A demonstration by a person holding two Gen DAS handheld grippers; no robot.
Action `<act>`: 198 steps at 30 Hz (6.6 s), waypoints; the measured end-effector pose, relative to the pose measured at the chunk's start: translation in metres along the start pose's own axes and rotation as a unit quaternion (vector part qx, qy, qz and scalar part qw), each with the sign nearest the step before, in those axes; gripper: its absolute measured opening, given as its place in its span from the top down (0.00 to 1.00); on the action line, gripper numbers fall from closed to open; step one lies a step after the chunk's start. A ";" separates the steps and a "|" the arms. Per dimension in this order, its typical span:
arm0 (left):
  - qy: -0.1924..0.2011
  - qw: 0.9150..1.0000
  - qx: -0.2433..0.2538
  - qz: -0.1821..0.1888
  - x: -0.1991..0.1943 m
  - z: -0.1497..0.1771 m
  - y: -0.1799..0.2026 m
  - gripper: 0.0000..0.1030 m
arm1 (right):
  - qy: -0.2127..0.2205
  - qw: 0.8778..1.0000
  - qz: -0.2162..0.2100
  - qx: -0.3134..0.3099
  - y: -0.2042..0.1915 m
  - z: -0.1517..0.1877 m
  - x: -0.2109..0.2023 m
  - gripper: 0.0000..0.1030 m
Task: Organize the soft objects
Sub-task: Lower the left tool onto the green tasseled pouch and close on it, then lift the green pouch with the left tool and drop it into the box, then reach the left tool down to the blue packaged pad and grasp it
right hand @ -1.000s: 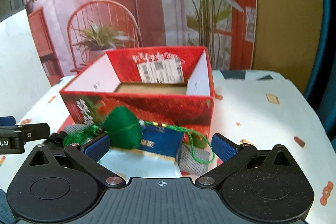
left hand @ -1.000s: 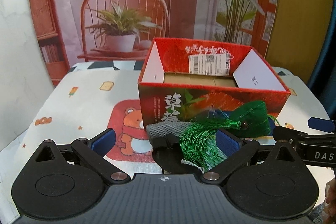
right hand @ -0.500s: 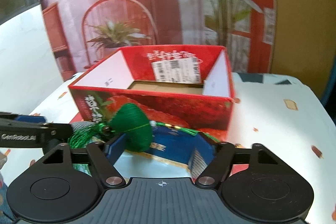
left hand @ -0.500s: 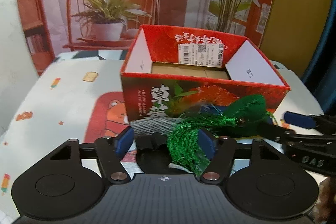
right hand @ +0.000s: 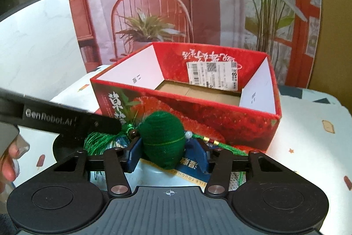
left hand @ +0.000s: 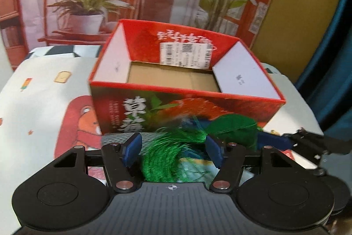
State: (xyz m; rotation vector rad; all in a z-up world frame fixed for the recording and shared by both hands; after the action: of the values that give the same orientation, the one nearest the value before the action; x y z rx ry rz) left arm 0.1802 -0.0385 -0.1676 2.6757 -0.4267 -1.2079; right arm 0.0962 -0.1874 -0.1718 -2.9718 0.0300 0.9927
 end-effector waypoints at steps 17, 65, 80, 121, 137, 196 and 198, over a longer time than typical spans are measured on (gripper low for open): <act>-0.023 0.995 -0.004 0.094 0.023 -0.016 0.024 0.35 | 0.002 1.000 -0.007 0.006 0.009 0.000 0.011 0.56; 0.028 0.985 -0.019 0.168 0.051 -0.107 0.045 0.45 | 0.068 0.998 -0.004 0.004 0.065 -0.083 0.049 0.61; 0.042 0.996 0.023 0.076 0.046 -0.099 0.033 0.45 | 0.022 0.998 0.049 0.044 0.078 -0.051 0.054 0.57; 0.083 0.992 0.057 -0.078 -0.050 0.012 -0.019 0.14 | 0.035 0.998 0.060 0.010 0.001 0.000 -0.023 0.01; 0.086 0.993 0.038 -0.070 -0.062 0.036 -0.016 0.03 | 0.023 0.997 0.070 0.027 -0.005 0.035 -0.038 0.00; -0.038 0.997 0.037 0.064 0.032 0.024 -0.007 0.29 | 0.002 0.998 -0.035 0.050 0.012 0.068 0.016 0.17; -0.043 0.996 0.032 0.069 0.037 0.022 -0.006 0.29 | 0.001 0.997 -0.041 0.059 0.015 0.068 0.019 0.17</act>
State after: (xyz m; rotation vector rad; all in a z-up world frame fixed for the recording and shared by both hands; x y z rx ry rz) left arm 0.1879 -0.0463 -0.2101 2.6038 -0.6626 -1.2924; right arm 0.0698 -0.2014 -0.2379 -2.8430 -0.0317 0.9450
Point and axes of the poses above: each gripper's, at about its wrist camera, not at the fingertips, and x roughly the way its jaws point, y to its right, z to its underside, the point moved 1 cm from there along x, roughly the way its jaws point, and after that the axes turned 8 degrees about -x, right-handed, at the moved point
